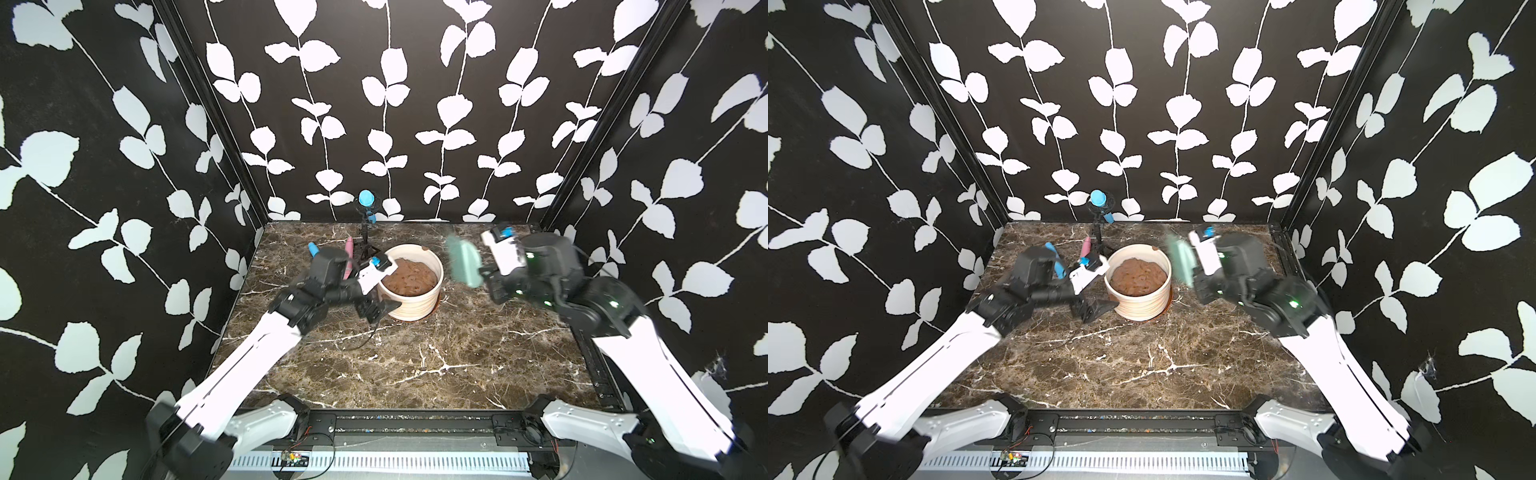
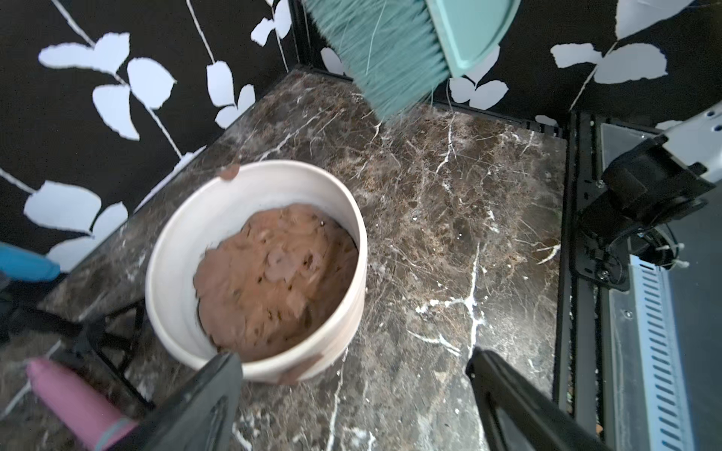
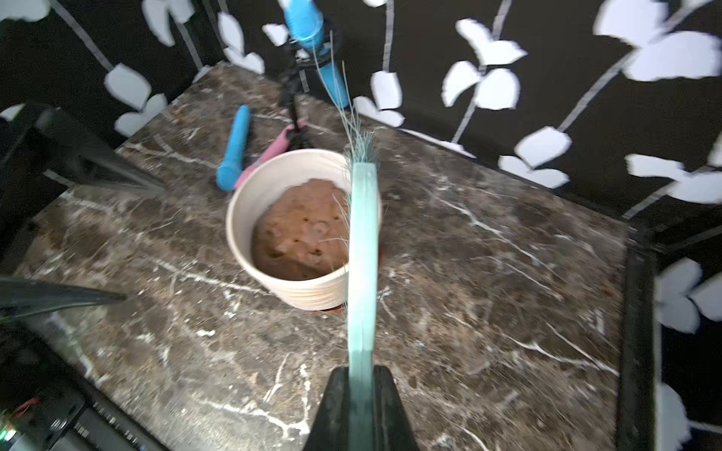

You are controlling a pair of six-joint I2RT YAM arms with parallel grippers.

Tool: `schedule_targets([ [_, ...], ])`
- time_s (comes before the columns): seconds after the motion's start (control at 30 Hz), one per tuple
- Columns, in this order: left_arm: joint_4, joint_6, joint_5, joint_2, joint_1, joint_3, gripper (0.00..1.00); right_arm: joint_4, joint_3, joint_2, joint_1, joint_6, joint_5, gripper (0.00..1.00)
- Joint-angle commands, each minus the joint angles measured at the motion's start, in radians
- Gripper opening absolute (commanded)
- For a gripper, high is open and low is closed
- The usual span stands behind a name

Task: Scrub the dried mud off the ceramic pot
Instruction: Rotate the pot on the tray.

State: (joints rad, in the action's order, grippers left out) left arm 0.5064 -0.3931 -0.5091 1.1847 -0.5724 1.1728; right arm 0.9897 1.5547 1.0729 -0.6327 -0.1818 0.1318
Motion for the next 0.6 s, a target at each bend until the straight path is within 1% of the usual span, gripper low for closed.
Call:
schedule_targets([
  [0.0, 0.137, -0.192, -0.013, 0.164, -0.001, 0.136, 0.91, 0.05, -0.017, -0.065, 0.028, -0.057, 0.104, 0.0],
  [0.07, 0.22, -0.228, -0.003, 0.264, -0.005, 0.221, 0.89, 0.052, -0.033, -0.091, 0.031, -0.06, 0.102, 0.0],
  [0.13, 0.263, -0.246, 0.005, 0.337, -0.011, 0.28, 0.88, 0.059, -0.044, -0.108, 0.031, -0.062, 0.091, 0.0],
  [0.3, 0.397, -0.268, 0.019, 0.472, -0.033, 0.416, 0.79, 0.079, -0.047, -0.11, 0.031, -0.058, 0.043, 0.0],
  [0.37, 0.409, -0.269, 0.046, 0.501, -0.045, 0.433, 0.74, 0.086, -0.045, -0.103, 0.032, -0.049, 0.023, 0.0],
  [0.47, 0.448, -0.292, 0.13, 0.538, -0.08, 0.447, 0.68, 0.075, -0.055, -0.101, 0.033, -0.049, 0.003, 0.0],
  [0.57, 0.484, -0.293, 0.148, 0.569, -0.095, 0.465, 0.6, 0.06, -0.069, -0.095, 0.033, -0.042, -0.018, 0.0],
])
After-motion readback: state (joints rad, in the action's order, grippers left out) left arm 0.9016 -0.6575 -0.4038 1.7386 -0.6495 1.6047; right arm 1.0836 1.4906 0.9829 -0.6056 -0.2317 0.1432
